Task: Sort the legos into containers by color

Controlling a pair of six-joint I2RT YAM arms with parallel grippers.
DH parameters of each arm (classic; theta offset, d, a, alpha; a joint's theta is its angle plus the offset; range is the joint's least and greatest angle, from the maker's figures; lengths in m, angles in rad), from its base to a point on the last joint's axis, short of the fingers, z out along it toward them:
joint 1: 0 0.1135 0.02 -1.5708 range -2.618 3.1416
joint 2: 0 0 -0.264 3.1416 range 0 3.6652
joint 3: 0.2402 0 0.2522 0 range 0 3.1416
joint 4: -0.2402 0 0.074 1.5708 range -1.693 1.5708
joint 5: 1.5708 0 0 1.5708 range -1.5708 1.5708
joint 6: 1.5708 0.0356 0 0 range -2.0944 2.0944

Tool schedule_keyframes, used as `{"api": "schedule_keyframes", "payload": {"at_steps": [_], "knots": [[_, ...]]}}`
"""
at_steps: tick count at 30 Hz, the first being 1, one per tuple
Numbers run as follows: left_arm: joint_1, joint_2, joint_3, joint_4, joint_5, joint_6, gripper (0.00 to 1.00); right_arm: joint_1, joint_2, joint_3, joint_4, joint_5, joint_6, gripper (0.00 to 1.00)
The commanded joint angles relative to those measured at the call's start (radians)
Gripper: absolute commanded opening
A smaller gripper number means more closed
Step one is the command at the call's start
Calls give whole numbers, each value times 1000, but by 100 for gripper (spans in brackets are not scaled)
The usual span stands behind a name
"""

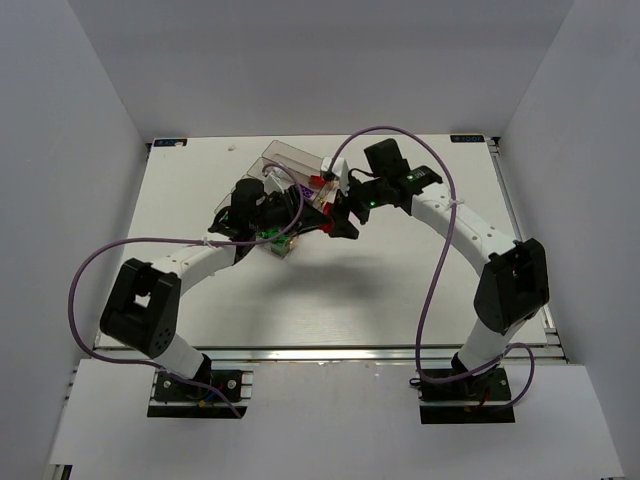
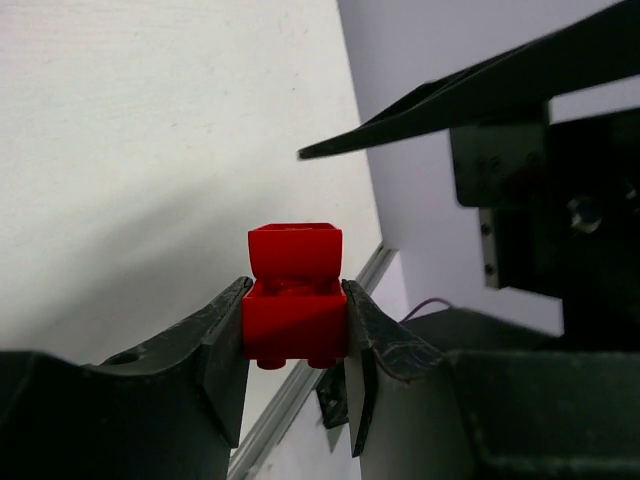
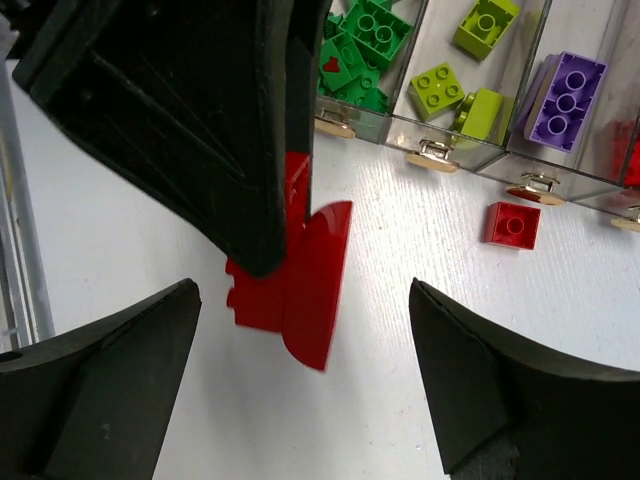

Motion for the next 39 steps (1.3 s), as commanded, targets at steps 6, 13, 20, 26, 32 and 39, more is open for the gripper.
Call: {"api": "schedule_keyframes", "payload": {"at_steps": [6,13,20,26,32,39], "knots": [[-6,-178,-10,-178,-22,329,0,-141,-22,33,-277,-361,-334,89],[-6,-370,-165,-106,-2,576,0,-136,155,254,-730,-534,-692,89],[-15,-441,-229,-83,75,699,0,-50,207,355,-710,-554,-640,88],[-21,-455,-229,-72,79,717,0,-7,226,389,-629,-544,-542,86],[-24,-433,-214,-51,79,708,0,37,256,405,-598,-524,-504,82],[-24,-430,-205,-44,79,711,0,45,276,409,-587,-510,-488,63]]}}
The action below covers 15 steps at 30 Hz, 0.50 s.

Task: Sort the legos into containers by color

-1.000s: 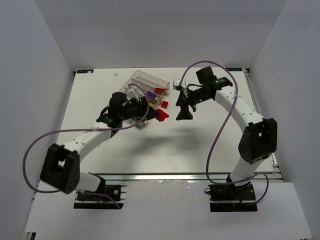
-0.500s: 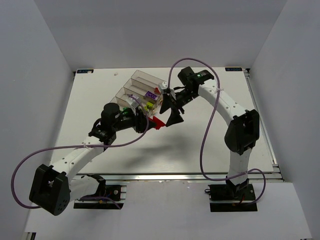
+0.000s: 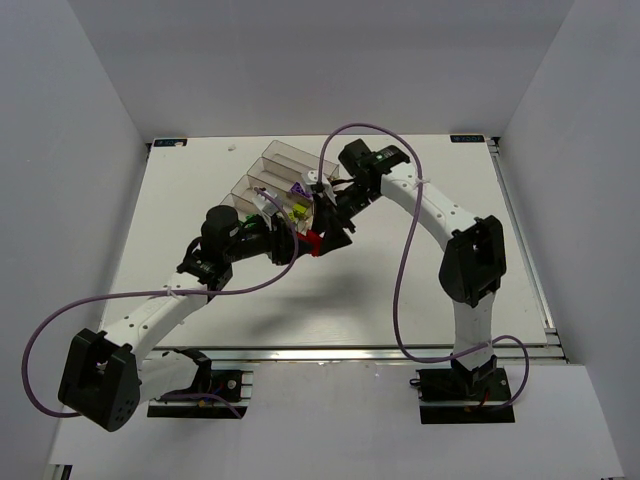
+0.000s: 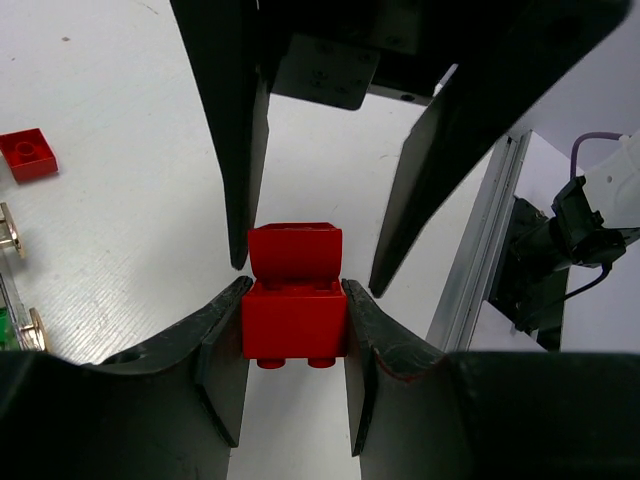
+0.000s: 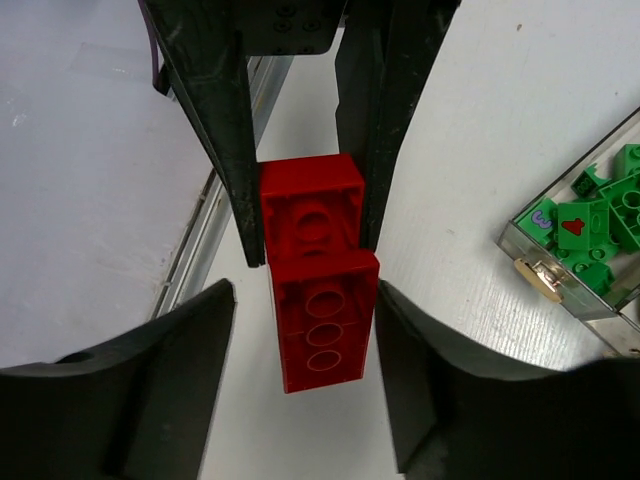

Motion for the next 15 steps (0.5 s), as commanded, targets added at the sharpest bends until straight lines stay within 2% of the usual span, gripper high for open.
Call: {"api": "schedule_keyframes", "payload": {"at_steps": [1,2,5,10,11,15], "knots": [[-5,-13,24,32,22,15,0,2,3,45,10,-14,15,60],[-5,-13,24,33,22,15,0,2,5,46,8,-17,15,58],[-7,-6,22,30,24,18,0,2,3,49,2,-17,11,36],[-7,-7,15,3,22,43,0,-21,10,58,-50,-11,-44,21],[-7,-9,11,-4,21,49,0,-28,11,66,-62,-9,-54,13],[-5,-19,-1,-39,22,75,0,-83,29,89,-67,-14,-63,6]]}}
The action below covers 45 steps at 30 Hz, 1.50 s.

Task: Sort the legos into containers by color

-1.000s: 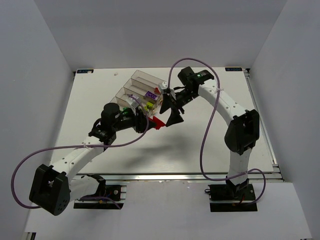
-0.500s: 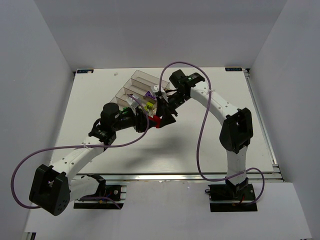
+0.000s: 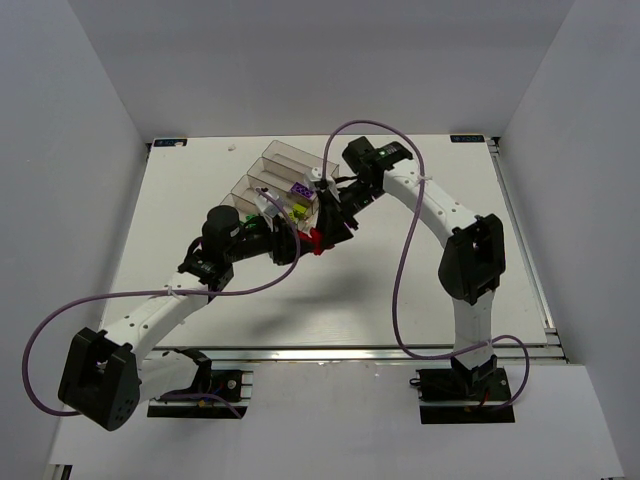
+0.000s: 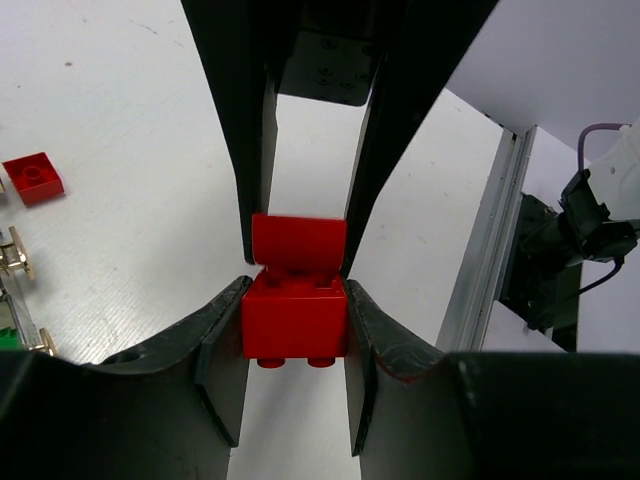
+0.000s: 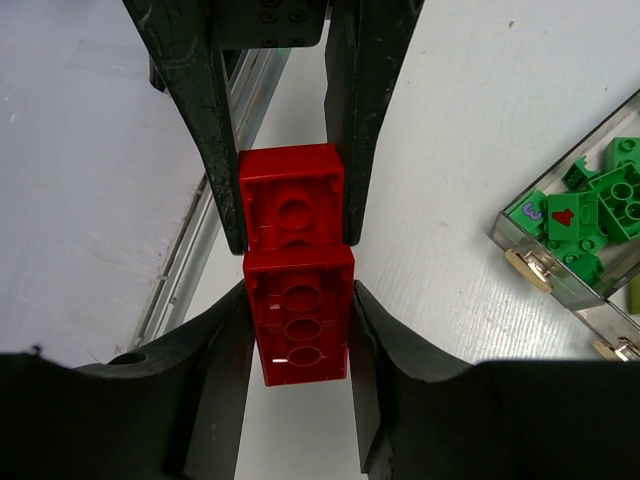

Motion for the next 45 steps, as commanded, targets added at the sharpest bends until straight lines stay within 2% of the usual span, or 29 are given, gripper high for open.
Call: {"api": "schedule_keyframes", "payload": {"at_steps": [1,5,8,9,11,12,13,16,18,21,23,28,33,36,39,41,42,43,45], "knots": [[-1,-26,-3,-60,15,39,0,-75,13,70,-27,-17,-26,5],[-1,-28,-10,-86,13,48,0,-115,33,107,7,6,14,3],[-1,-25,-12,-100,-4,39,0,-127,33,98,113,84,76,0],[-1,-24,-7,-99,-18,31,0,-127,20,60,256,122,198,0],[-1,-23,-1,-94,-39,5,0,-127,-20,-9,465,300,363,0],[-1,-23,8,-93,-51,-5,0,-127,-29,-81,669,373,512,0],[-1,-21,14,-90,-83,-16,0,-126,-36,-96,747,491,560,0],[-1,-20,52,-111,-165,-65,0,-123,6,-65,918,604,670,0],[0,-14,75,-140,-203,-104,0,-121,64,-40,1004,734,794,0],[0,-18,106,-160,-254,-150,0,-120,144,11,1144,822,870,0],[0,-31,114,-156,-292,-182,0,-121,194,43,1234,821,905,0],[0,-95,88,-109,-357,-258,0,-114,312,138,1337,794,962,0],[0,-141,62,-68,-421,-331,0,-112,409,169,1470,791,945,0],[0,-155,65,-68,-453,-357,0,-112,458,205,1468,785,928,0],[2,-150,78,-79,-495,-371,0,-112,465,187,1481,775,914,20],[3,-126,112,-106,-542,-387,0,-111,457,164,1492,761,902,51],[3,-115,112,-120,-567,-395,0,-112,454,157,1492,752,902,51],[6,-101,138,-129,-588,-398,0,-112,446,138,1492,747,890,61],[17,-46,166,-135,-599,-413,0,-114,423,120,1494,730,888,68]]}}
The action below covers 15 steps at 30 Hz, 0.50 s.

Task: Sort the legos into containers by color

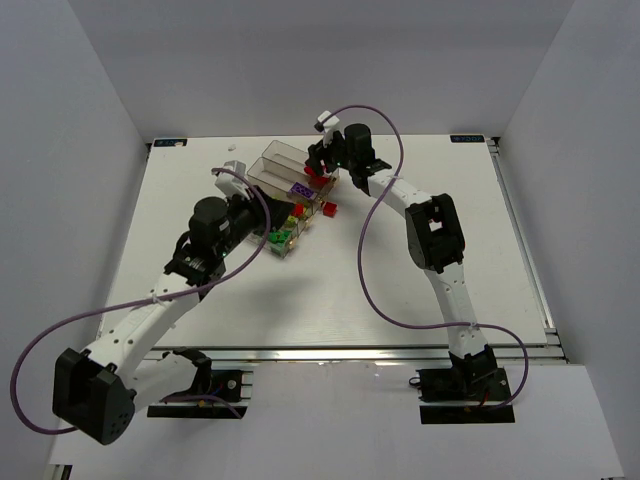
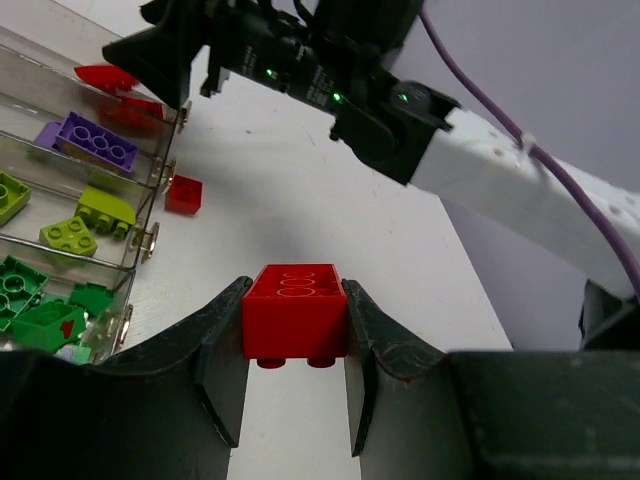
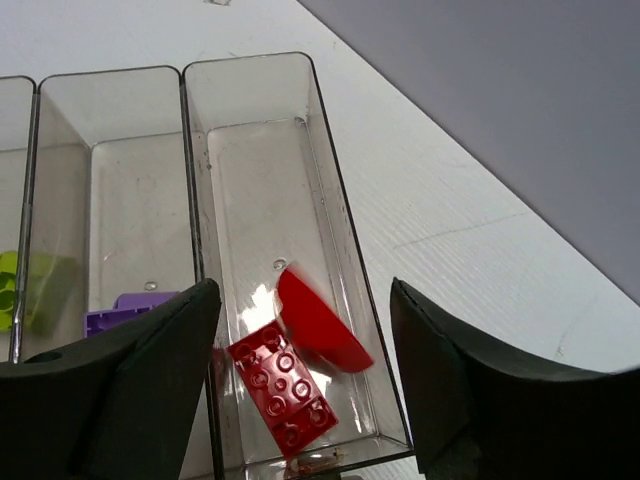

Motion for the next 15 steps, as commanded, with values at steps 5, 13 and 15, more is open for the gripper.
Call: {"api": "schedule_keyframes", "payload": {"at_steps": [5,13,15], "knots": [[94,213,202,-31,31,-135,0,-8,-139,-96,81,-52,-1,90],[192,558,477,-84,93,-228,0,-113,-340,-223,-36,-275,-54,77],[198,676,591,-123,75,-236,0,-159,-391,-257,-56,-450,-67,58]]}}
